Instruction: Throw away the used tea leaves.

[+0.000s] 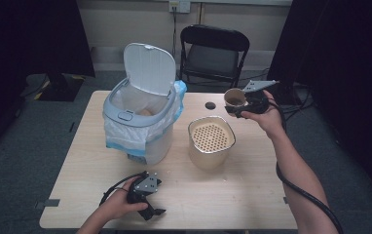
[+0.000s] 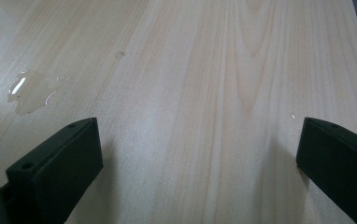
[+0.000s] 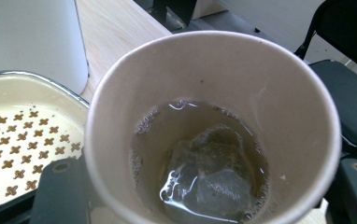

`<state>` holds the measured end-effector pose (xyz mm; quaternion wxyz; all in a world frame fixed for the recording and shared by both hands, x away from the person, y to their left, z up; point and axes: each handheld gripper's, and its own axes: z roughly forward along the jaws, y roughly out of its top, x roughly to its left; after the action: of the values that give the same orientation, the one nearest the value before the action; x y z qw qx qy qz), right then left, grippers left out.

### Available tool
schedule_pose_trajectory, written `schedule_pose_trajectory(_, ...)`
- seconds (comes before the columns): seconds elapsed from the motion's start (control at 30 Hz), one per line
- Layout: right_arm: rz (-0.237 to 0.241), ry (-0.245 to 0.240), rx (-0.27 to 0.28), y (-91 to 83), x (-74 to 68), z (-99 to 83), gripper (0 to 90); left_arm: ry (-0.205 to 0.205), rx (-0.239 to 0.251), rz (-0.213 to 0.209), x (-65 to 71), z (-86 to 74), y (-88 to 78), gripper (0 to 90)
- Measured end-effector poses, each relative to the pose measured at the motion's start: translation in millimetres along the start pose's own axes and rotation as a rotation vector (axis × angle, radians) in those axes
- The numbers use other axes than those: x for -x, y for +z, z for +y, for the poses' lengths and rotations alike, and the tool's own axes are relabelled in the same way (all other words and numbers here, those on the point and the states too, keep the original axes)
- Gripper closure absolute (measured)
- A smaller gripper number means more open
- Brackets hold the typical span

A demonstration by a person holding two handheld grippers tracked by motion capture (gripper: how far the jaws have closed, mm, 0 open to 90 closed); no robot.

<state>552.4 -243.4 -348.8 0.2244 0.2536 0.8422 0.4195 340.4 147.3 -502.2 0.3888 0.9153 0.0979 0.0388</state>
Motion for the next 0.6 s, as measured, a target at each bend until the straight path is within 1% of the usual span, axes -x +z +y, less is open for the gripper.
schedule_pose_trajectory(0.07,-0.012,-0.029,-0.002,-0.1,-2.5,1.7,28.2,0.003,-0.002,0.004,-0.2,0.1,-0.3,0.0)
schedule_pose_trajectory(0.1,-0.017,-0.036,0.001,-0.3,-3.6,2.5,28.3,-0.002,0.001,-0.001,0.1,0.0,0.1,0.0)
schedule_pose_trajectory(0.17,-0.030,-0.063,0.008,-1.8,-5.7,4.1,28.3,0.005,-0.004,0.000,-0.4,0.1,-0.3,0.0)
schedule_pose_trajectory(0.3,-0.068,-0.138,0.005,-4.4,-11.5,7.1,28.3,0.004,-0.003,0.000,-0.3,0.1,-0.2,0.0)
schedule_pose_trajectory(0.37,-0.085,-0.186,0.003,-5.7,-15.6,8.9,28.3,0.004,-0.002,0.000,-0.3,0.0,-0.2,0.0)
schedule_pose_trajectory(0.43,-0.085,-0.208,0.006,-6.7,-18.9,10.4,28.3,0.007,-0.003,0.004,-0.5,0.1,-0.4,0.0)
schedule_pose_trajectory(0.5,-0.098,-0.234,0.004,-7.6,-23.2,11.7,28.3,0.007,-0.003,0.004,-0.5,0.1,-0.4,0.0)
schedule_pose_trajectory(0.57,-0.101,-0.257,0.001,-8.4,-27.2,12.9,28.4,0.007,-0.003,0.003,-0.5,0.1,-0.4,0.0)
schedule_pose_trajectory(0.6,-0.111,-0.282,-0.001,-8.7,-30.1,13.6,28.4,0.006,-0.003,0.004,-0.5,0.1,-0.4,0.0)
